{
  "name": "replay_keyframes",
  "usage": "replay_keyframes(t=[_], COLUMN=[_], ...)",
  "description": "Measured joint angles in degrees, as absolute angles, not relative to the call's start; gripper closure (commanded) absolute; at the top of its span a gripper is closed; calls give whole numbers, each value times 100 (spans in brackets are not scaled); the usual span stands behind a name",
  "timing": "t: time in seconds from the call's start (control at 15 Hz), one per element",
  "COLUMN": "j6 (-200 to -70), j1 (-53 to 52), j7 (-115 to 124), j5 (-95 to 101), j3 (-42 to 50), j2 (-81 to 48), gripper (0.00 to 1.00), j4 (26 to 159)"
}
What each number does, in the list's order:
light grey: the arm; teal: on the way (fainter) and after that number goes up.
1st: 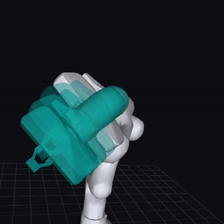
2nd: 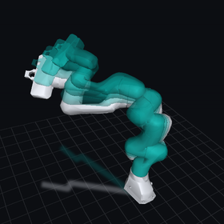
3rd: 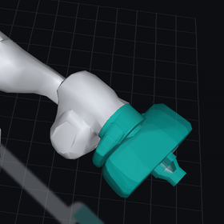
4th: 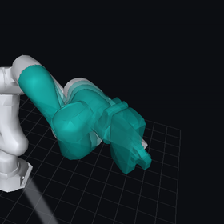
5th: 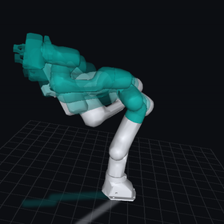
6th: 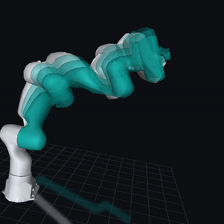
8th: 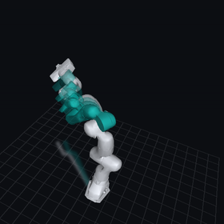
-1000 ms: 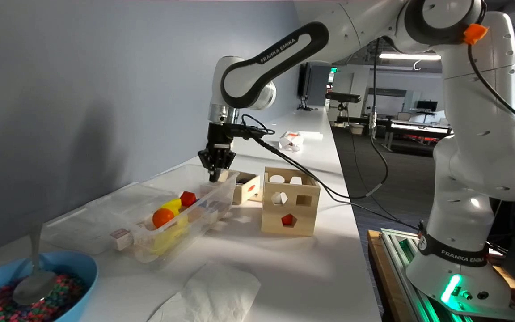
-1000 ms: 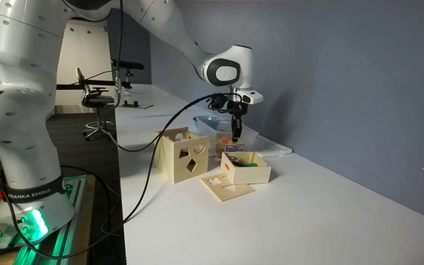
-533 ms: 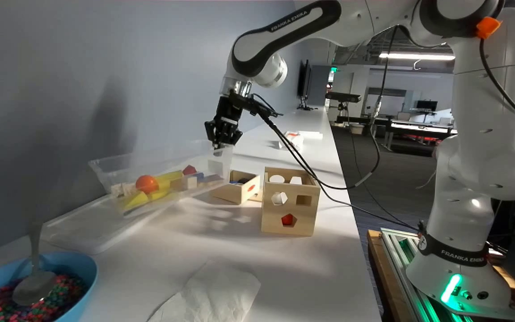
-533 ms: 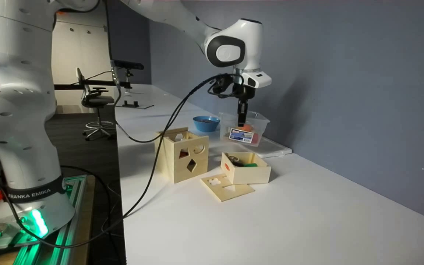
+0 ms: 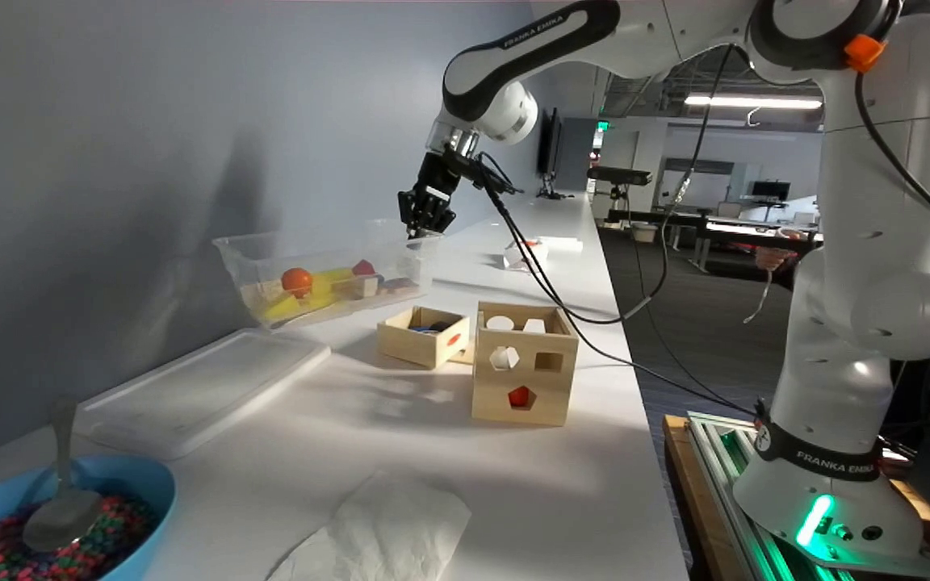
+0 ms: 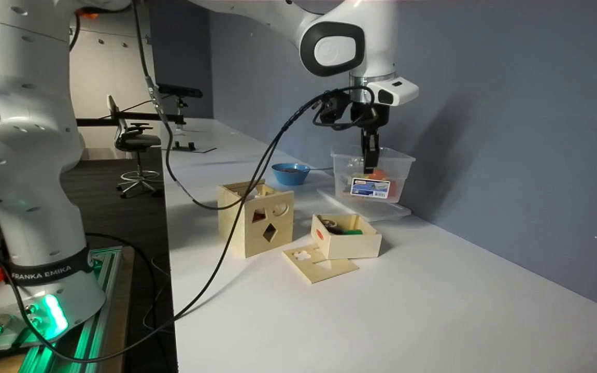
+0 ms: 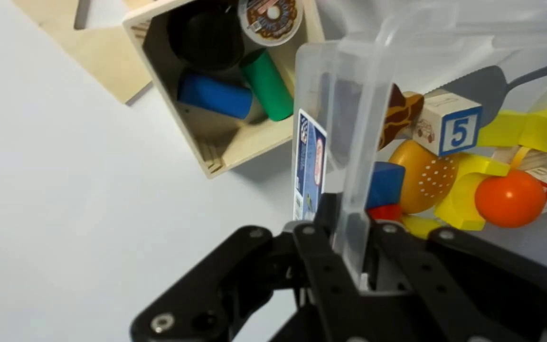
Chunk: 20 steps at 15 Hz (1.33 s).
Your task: Move the big lunchbox to the right and put the small wooden box inside the lunchbox
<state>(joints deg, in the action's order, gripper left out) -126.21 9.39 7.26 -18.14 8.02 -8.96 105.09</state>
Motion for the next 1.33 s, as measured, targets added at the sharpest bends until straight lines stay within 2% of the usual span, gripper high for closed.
replay_keyframes(t=[0.27,0.33,0.53,0.6,0.73,1.0,1.33], j6=[-12193,-12039,-11646,-11630,-11633,-12423,-12989], j1=[1338,1459,1742,1775,1764,1773,1979], j7=[-927,-1260,-1556,-1572,-1572,-1649,-1794], j5=[-2016,-2140,-2365,-2369,-2352,-2293,-2294], j3=[884,929,1062,1071,1062,1070,1024], j2=[-897,-915,-1067,-1115,-1175,-1452,-2417], gripper=[98,91,91,98,98,98,98], j4=[10277,10191,9919,9866,9843,9769,8809])
